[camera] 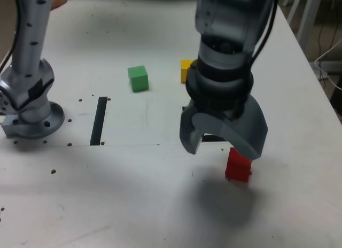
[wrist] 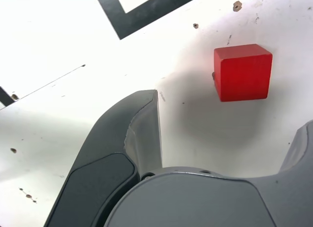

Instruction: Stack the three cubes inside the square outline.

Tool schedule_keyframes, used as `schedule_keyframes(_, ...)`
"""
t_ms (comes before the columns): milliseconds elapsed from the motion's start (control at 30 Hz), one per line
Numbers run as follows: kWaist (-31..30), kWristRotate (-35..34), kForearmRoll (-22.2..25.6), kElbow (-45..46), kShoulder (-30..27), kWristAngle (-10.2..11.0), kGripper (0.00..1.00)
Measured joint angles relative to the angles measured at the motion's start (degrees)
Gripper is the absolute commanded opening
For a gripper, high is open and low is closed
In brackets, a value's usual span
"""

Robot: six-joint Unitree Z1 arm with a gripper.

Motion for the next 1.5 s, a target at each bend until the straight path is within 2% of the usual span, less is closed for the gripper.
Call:
schedule_keyframes(167,0.0,0.0,0.0,-1.4,2.3,-0.4,0.98)
schedule_keyframes(333,-0.1,0.0,-0.1,-2.6,4.3,-0.6,0.93)
schedule_keyframes(767,-0.1,0.0,-1.0,-2.8,6.9,-0.5,0.86)
schedule_keyframes(1067,-0.1,0.3,-3.4,-2.8,7.8,-0.1,0.85)
schedule_keyframes(1267,-0.1,0.4,-3.9,-2.9,9.2,-0.9,0.82)
schedule_keyframes(1500,-0.1,0.3,-3.9,-2.9,9.4,-1.4,0.68)
